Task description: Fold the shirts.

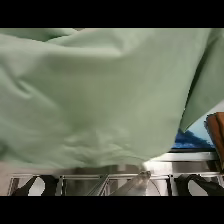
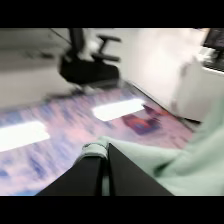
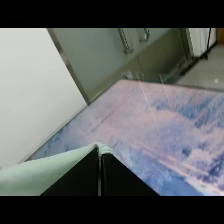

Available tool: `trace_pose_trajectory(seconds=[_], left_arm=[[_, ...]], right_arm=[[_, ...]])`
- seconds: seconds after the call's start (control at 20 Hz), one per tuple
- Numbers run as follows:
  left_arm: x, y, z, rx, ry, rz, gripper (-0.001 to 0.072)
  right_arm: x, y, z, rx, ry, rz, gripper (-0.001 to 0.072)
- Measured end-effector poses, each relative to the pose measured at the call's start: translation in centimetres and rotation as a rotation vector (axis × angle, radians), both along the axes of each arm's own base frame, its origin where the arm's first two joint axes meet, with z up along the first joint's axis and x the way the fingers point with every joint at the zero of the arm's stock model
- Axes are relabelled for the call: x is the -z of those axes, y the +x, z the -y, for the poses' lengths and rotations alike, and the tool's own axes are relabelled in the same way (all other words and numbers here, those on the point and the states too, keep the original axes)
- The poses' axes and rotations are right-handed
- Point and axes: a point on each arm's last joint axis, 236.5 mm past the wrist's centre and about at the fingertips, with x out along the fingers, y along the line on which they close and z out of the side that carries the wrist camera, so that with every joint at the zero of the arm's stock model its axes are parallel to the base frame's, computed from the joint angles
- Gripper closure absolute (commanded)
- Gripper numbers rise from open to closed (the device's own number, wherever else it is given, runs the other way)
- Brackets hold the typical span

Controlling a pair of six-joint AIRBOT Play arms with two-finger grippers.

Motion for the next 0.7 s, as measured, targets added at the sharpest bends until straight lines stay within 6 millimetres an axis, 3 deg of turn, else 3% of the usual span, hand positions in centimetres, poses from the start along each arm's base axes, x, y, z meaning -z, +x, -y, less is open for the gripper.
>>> trace_pose_trajectory(seconds=[0.05,0.1,0.2,0.3,0.45,0.5,0.55,0.7], left_arm=[[3.4,2.5,-0.3,0.036,-0.046,-0.119,0.0405],[7.0,5.0,-0.6,0.054,-0.079,-0.229,0.0405],[14.8,9.5,0.2,0.107,-0.131,-0.447,0.0404],[23.1,12.9,1.0,0.143,-0.156,-0.659,0.0395],[31.2,14.2,2.2,0.244,-0.2,-0.925,0.0395],[32.9,13.9,2.6,0.286,-0.21,-0.996,0.0395],[34.1,13.4,3.0,0.333,-0.216,-1.056,0.0395],[36.3,10.6,4.4,0.438,-0.214,-1.187,0.0395]], right_arm=[[3.1,2.8,0.1,0.003,0.001,-0.097,0.0331],[6.4,5.4,0.1,0.004,-0.002,-0.192,0.0228],[14.1,10.1,0.0,0.007,-0.004,-0.395,0.0228],[21.1,13.1,0.2,0.003,0.003,-0.566,0.0229],[28.1,13.3,1.5,-0.047,-0.009,-0.753,0.0255],[29.5,12.7,2.2,-0.07,-0.022,-0.801,0.0405],[30.4,11.7,2.9,-0.1,-0.035,-0.84,0.0467],[32.8,8.3,5.2,-0.161,-0.07,-0.951,0.0454]])
